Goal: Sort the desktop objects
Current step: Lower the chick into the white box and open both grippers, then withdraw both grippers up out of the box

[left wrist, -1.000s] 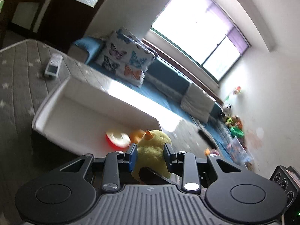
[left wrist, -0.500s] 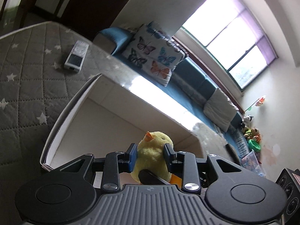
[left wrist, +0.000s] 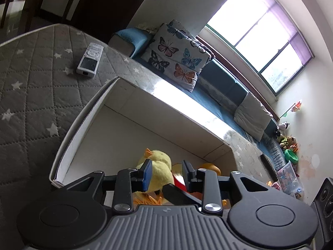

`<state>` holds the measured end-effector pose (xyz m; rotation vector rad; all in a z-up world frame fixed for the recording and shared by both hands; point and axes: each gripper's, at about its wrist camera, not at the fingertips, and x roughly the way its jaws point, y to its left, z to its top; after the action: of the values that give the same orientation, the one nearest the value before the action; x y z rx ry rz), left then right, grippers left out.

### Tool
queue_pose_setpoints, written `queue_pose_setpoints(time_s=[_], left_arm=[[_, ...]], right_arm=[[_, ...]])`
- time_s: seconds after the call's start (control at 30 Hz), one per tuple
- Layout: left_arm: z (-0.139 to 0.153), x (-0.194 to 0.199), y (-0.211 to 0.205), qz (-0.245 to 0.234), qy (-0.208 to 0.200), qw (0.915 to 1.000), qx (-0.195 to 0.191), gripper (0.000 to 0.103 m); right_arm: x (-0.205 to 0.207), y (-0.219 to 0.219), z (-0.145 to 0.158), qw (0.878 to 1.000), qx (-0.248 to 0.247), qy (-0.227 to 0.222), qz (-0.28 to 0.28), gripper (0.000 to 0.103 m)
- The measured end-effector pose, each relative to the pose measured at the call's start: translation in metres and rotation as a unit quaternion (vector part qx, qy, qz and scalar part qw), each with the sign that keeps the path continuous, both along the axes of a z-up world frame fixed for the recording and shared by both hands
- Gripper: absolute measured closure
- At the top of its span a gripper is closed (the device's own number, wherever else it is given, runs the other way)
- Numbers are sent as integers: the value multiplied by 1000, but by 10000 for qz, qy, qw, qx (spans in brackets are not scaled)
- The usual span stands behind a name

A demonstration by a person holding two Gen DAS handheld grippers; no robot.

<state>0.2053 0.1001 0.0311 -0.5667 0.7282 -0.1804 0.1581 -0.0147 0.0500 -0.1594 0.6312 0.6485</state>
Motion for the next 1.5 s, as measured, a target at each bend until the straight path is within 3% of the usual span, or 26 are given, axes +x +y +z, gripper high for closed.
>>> queue_pose_setpoints(time_s=[0.6, 1.03, 1.5], left_arm=[[23, -75, -43, -388, -220, 9980, 440, 70], [9, -117, -76, -660, 13, 9948, 773, 70], [-5, -135, -104, -828, 162, 9893, 1191, 70]], right_arm=[[-83, -38, 15, 9988, 153, -302, -365, 40], [-144, -71, 0, 9955, 221, -417, -819, 28], [-168, -93, -18, 9909, 159, -348, -1293, 19]])
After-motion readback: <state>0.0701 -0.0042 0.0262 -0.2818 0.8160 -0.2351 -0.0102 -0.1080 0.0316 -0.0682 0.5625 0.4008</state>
